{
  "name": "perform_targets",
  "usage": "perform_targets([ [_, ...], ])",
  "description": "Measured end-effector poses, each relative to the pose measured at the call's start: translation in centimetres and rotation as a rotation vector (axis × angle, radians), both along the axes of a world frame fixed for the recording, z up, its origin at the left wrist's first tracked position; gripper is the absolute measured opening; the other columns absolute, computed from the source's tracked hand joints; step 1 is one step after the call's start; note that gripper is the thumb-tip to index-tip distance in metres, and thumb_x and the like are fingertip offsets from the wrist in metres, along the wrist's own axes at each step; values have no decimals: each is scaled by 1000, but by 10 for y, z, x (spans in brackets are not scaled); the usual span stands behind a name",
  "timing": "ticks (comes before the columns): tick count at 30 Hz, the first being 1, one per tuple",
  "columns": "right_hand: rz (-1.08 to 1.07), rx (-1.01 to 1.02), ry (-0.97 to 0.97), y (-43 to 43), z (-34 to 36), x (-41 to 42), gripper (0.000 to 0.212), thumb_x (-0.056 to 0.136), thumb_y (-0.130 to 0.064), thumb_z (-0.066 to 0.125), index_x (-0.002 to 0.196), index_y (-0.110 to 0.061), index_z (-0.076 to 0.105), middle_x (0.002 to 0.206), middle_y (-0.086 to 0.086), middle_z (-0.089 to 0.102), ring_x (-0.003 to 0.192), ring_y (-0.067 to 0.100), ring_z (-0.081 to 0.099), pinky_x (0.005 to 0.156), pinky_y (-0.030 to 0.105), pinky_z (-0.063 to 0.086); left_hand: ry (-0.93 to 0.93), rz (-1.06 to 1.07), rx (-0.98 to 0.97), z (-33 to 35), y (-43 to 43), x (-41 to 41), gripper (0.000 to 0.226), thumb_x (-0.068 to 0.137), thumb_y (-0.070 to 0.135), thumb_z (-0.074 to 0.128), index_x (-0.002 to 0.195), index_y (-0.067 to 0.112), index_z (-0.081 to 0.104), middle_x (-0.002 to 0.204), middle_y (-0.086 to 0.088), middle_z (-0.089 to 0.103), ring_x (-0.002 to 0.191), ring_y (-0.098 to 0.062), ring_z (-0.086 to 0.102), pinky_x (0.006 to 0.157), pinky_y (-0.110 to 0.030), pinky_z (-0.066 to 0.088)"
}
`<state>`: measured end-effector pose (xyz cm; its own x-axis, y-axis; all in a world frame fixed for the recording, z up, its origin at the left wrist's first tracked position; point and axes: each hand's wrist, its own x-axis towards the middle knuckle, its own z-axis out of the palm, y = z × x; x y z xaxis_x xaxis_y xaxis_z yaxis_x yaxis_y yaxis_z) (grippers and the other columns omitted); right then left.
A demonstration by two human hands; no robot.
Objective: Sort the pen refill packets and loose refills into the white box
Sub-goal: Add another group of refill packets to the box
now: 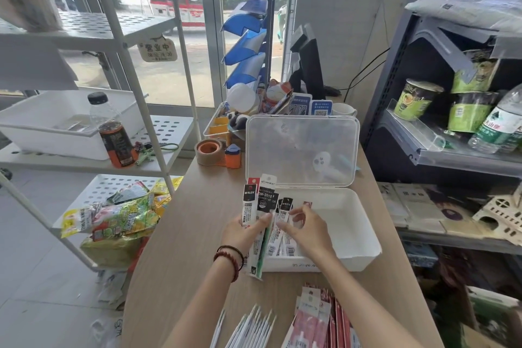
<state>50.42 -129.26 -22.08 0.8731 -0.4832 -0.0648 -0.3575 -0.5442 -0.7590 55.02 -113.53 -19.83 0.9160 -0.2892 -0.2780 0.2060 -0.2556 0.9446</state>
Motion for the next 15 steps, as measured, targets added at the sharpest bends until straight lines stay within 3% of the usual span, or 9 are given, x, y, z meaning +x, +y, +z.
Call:
perform_targets([
  [4,77,220,-176,7,17,-10,35,85,-54,61,95,-21,65,91,-6,68,81,8,63,71,17,50,-7,-4,-32,-3,-4,0,21,74,43,73,81,24,65,77,3,72,70,-12,69,61,-25,52],
  [7,188,302,-176,9,23,-16,27,84,-48,65,89,-21,67,84,-1,70,68,5,61,63,13,49,-4,17,-34,-7,-4,1,18,76,39,72,79,24,65,77,1,72,70,-15,69,65,-29,56],
  [11,201,324,-168,7,20,-15,21,81,-42,74,88,-22,71,83,-3,74,68,4,65,65,18,53,3,17,-73,-7,-1,2,22,78,40,70,88,19,69,79,0,74,70,-15,71,64,-28,56],
  [15,157,399,-164,6,21,-14,17,89,-34,67,89,-17,67,81,-3,73,63,1,65,56,13,46,-4,32,-64,-10,-2,3,21,79,39,70,90,21,71,83,2,75,75,-13,71,67,-28,55],
])
